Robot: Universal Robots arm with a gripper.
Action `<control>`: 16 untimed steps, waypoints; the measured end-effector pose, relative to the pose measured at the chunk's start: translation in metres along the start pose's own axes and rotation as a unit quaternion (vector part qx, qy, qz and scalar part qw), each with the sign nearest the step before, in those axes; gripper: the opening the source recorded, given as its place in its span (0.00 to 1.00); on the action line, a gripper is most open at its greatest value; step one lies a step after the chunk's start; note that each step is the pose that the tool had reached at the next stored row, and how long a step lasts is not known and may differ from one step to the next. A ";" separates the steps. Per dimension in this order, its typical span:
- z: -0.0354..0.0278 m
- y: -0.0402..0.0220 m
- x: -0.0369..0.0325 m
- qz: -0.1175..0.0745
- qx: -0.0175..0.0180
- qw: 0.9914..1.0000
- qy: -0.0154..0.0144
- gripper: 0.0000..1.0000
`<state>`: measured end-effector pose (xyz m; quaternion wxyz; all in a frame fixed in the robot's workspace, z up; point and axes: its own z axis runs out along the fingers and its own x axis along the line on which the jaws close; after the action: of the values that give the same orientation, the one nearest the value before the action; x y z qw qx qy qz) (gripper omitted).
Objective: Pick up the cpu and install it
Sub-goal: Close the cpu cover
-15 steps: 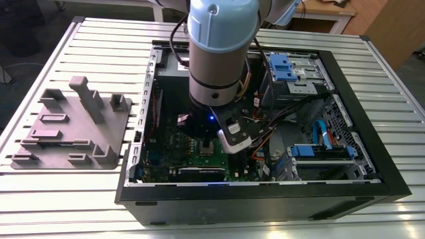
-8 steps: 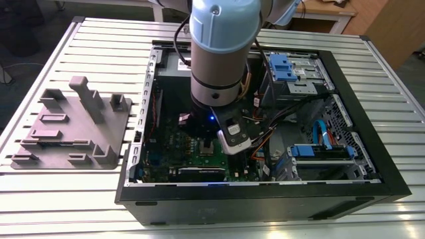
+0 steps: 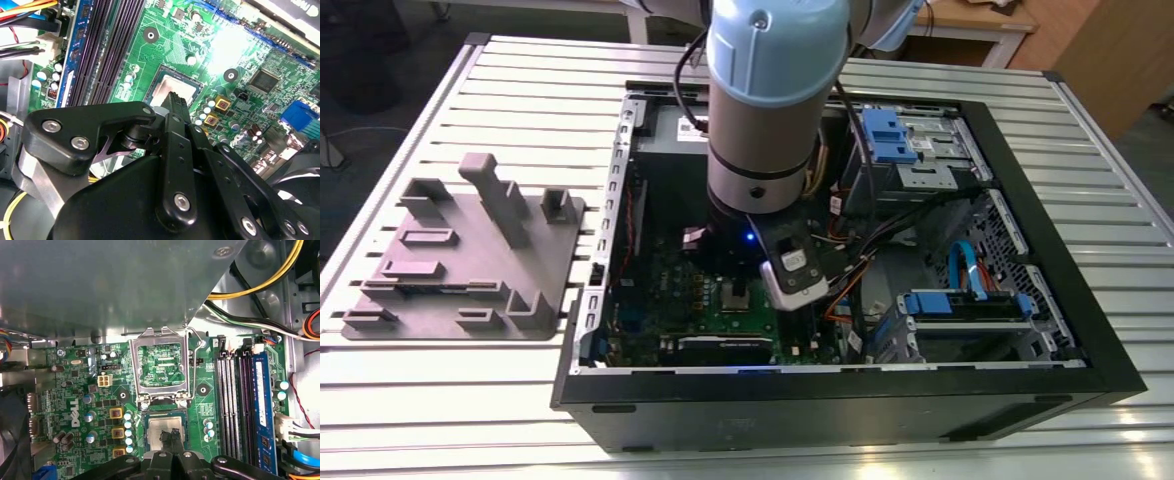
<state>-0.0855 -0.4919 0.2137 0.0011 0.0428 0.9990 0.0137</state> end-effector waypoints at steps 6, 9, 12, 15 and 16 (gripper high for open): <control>-0.0039 0.0001 0.0000 0.000 0.000 1.000 0.000 0.10; -0.0041 0.0001 0.0000 0.000 0.000 1.000 0.000 0.10; -0.0044 0.0001 0.0000 0.000 0.000 1.000 0.000 0.10; -0.0046 0.0001 0.0000 0.000 0.000 1.000 0.000 0.10; -0.0045 0.0001 -0.0002 0.000 0.000 1.000 0.000 0.10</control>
<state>-0.0854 -0.4920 0.2182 0.0011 0.0427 0.9990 0.0138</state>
